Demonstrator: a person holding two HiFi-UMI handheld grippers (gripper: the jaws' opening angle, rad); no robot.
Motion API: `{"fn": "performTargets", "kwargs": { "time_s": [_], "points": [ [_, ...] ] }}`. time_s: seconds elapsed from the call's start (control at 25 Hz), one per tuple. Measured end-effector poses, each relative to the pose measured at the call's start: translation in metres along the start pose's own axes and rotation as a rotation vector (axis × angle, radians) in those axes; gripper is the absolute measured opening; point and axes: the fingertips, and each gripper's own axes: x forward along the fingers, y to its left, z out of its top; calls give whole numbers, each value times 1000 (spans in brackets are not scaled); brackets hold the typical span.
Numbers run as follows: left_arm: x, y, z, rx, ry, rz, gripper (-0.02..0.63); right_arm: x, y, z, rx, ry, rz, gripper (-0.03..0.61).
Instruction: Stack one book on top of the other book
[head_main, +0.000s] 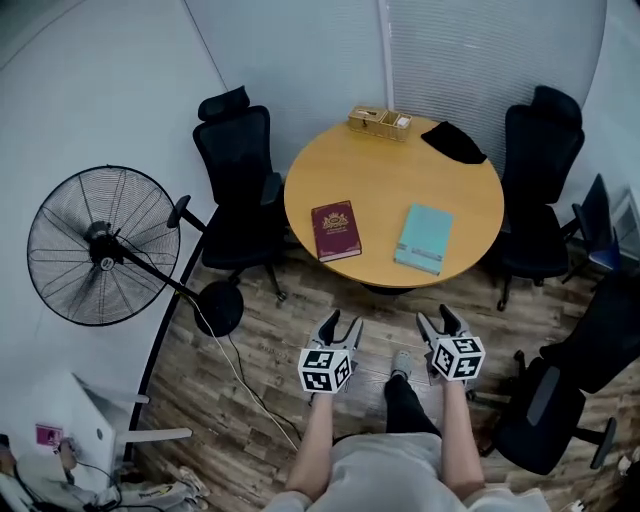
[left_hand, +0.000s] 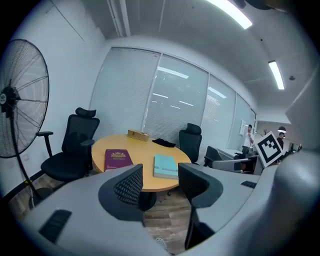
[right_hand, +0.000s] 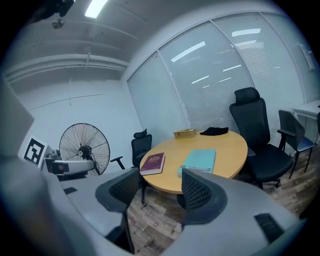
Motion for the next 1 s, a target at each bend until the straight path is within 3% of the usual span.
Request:
{"fn": "performTargets", "kwargs": {
  "time_s": [0.24, 0.56, 1.0],
  "points": [
    [74, 15, 46, -3, 6, 4, 222, 61, -42, 49, -4, 20, 1, 259],
    [167, 14, 79, 11, 46, 6, 222, 120, -117, 95, 46, 19, -6, 259],
    [223, 5, 80, 53, 127, -4, 222, 137, -171, 91, 151, 25, -49, 259]
  ]
}}
